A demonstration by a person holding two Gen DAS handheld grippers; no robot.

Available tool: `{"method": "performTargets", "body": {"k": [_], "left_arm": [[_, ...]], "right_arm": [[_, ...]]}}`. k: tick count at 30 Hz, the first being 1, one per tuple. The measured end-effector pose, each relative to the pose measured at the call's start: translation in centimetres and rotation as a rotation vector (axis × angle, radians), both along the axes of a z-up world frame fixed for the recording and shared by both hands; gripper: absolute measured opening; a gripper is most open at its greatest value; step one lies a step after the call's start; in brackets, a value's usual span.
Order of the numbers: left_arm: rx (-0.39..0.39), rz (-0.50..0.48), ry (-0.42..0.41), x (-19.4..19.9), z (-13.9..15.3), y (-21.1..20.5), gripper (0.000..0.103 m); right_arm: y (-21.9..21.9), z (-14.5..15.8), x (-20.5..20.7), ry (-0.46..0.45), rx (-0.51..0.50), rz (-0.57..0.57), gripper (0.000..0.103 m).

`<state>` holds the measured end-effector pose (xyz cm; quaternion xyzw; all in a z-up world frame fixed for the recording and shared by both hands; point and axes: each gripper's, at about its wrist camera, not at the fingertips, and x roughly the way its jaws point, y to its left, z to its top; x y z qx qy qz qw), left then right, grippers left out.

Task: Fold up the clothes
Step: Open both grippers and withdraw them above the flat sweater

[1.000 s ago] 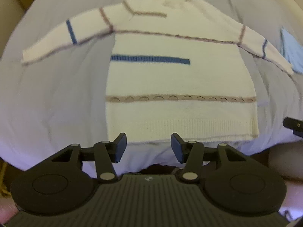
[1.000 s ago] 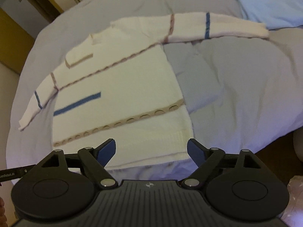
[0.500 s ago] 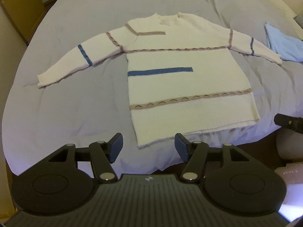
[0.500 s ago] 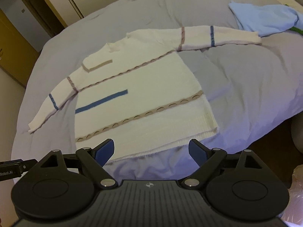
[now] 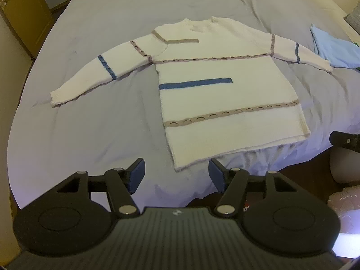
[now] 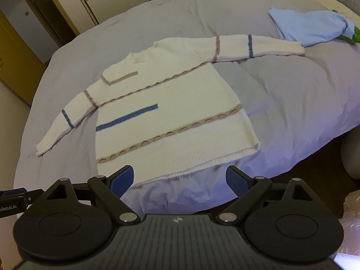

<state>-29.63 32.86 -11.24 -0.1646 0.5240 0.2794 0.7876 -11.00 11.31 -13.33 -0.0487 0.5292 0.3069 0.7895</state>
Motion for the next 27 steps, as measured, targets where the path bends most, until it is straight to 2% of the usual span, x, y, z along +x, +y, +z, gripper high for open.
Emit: {"method": "performTargets", "body": {"k": [6, 10, 27], "left_arm": [[-0.001, 0.008, 0.002, -0.4, -0.1, 0.5, 0.06], [0.003, 0.007, 0.001, -0.5, 0.0, 0.9, 0.064], [-0.002, 0.013, -0.005, 0.4, -0.6, 2.5, 0.065]], "right_arm": [[0.4, 0.0, -0.2, -0.003, -0.017, -0.004, 0.092], [0.5, 0.2, -0.5, -0.009, -0.012, -0.001, 0.092], [2.1, 0.7, -0.1, -0.022, -0.012, 0.027, 0.094]]}}
